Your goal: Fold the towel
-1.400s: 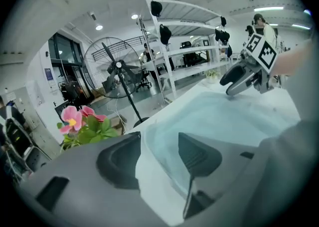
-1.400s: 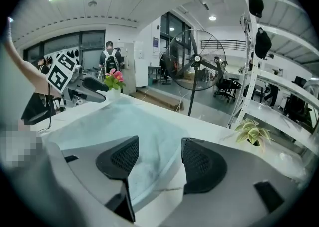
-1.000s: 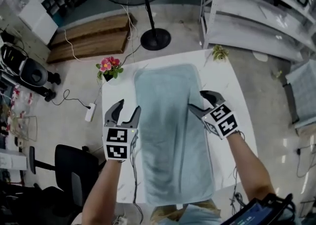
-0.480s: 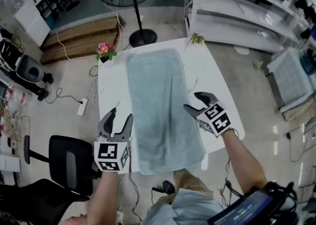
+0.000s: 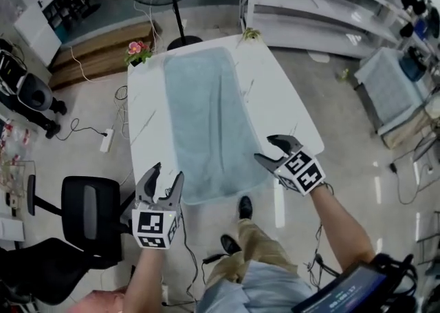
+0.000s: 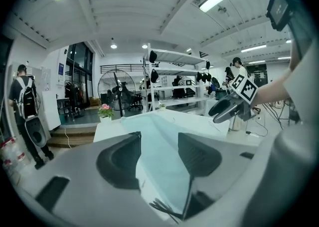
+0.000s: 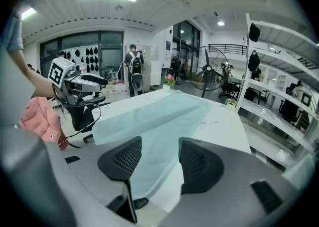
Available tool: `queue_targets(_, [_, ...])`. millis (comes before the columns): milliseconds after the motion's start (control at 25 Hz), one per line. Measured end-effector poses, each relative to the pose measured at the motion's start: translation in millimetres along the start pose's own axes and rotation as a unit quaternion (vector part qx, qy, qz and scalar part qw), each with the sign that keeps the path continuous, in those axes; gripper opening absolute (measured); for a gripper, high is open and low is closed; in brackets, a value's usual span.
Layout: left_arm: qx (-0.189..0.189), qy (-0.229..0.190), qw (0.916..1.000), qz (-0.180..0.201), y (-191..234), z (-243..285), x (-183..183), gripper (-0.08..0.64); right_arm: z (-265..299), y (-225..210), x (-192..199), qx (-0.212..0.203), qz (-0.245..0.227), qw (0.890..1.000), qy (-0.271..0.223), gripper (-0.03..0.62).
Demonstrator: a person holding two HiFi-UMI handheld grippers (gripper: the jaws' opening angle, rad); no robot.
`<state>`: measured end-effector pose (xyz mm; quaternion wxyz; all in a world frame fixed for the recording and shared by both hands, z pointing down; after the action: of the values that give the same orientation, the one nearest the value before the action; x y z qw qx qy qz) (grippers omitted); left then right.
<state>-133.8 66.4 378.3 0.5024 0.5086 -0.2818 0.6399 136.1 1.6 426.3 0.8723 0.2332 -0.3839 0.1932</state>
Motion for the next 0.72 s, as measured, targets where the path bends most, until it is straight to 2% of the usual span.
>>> queue_targets(120, [0.011, 0.019, 0.9997, 0.010, -12, -15, 30, 0.238, -11, 26, 16, -0.015, -0.011, 1.000, 0.004, 0.245])
queue_targets(280, [0.025, 0.035, 0.9983, 0.040, -26, -22, 64, 0.259, -22, 53, 30, -0.050, -0.037, 0.998, -0.014, 0.247])
queue_targets(360, [0.036, 0.042, 0.9969, 0.056, -32, -21, 77, 0.278, -26, 61, 36, -0.064, -0.069, 0.995, -0.024, 0.252])
queue_targets(440, [0.043, 0.051, 0.9949, 0.075, -33, -20, 88, 0.301, -27, 66, 39, -0.069, -0.122, 0.990, -0.032, 0.256])
queue_targets(520, [0.046, 0.060, 0.9916, 0.105, -34, -21, 97, 0.318, -25, 68, 41, -0.067, -0.198, 0.977, -0.034, 0.259])
queue_targets(640, [0.047, 0.072, 0.9821, 0.167, -35, -21, 112, 0.327, -24, 75, 43, -0.068, -0.299, 0.951, -0.041, 0.261])
queue_targets(720, [0.047, 0.076, 0.9797, 0.180, -34, -19, 119, 0.328, -23, 80, 48, -0.073, -0.344, 0.935, -0.040, 0.261])
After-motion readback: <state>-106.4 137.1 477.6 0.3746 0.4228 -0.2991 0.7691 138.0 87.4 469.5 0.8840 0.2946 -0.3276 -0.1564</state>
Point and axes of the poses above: the fingertips, and each gripper's own axes: z forward along the fingers, y to its left, x out of its underside, the point moved 3 cm from there along -z, backward along the fingers, and after that the axes turned 14 degrees about -z, right-handed, at the moved point
